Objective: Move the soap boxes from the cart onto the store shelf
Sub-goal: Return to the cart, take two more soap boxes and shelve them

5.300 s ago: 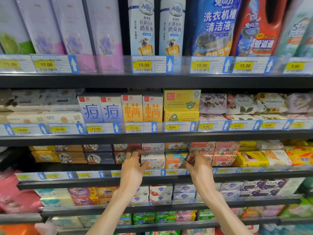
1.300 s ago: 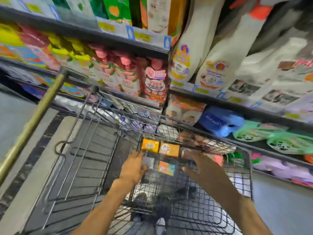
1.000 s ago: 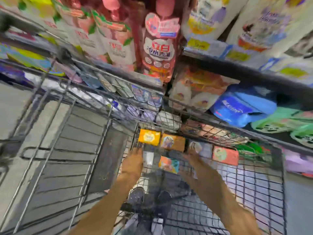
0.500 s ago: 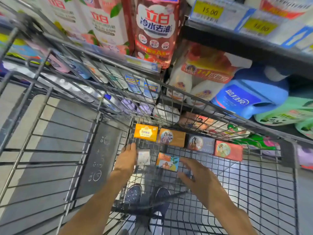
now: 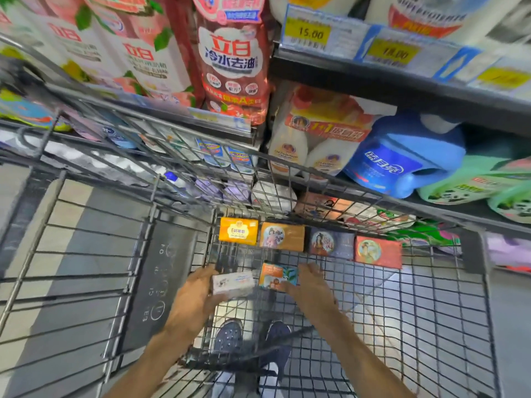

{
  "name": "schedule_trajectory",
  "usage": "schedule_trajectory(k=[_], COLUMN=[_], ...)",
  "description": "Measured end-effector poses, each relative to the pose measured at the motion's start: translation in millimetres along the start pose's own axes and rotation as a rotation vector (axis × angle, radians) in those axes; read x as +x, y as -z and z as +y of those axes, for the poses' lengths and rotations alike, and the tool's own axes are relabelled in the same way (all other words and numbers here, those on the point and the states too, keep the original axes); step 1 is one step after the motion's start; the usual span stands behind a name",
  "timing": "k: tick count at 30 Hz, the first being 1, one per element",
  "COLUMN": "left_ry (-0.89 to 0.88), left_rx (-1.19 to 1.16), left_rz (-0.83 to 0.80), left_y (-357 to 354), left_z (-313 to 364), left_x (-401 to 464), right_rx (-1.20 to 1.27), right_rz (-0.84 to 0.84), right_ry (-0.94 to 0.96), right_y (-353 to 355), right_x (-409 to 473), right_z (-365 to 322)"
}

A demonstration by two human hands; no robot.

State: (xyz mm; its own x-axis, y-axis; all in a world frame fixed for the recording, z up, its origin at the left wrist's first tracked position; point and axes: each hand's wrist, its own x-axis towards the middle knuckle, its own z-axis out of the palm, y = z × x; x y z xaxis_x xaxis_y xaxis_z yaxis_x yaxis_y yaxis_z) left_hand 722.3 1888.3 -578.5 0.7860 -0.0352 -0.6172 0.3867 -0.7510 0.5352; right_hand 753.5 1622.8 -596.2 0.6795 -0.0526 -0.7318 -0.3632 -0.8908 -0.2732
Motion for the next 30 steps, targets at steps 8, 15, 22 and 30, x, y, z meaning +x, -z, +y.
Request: schedule_trajectory(k=[8, 15, 22, 30], left_ry=[0.026, 0.078, 0.044, -0.146], left_rx=[-0.012, -0.073, -0.165, -0.278], left_rz=[0.02, 0.064, 0.073, 0.001], left_y=[-8.8, -10.3, 4.9, 43.8], left_z=[-4.7, -4.1, 15.4, 99.7], left_x=[-0.1, 0.6, -13.5, -54.5], right_rx=[0.093, 0.483, 0.841, 1.086], right_rz=[0.038, 0.036, 0.064, 0.228], right_ry=[-0.034, -0.003, 0.022, 0.042], right_y=[-29.8, -33.6, 0.7, 92.6], right_x=[25.8, 15.9, -22.0, -118.7], right_z=[8.1, 22.8, 35.1, 56.6])
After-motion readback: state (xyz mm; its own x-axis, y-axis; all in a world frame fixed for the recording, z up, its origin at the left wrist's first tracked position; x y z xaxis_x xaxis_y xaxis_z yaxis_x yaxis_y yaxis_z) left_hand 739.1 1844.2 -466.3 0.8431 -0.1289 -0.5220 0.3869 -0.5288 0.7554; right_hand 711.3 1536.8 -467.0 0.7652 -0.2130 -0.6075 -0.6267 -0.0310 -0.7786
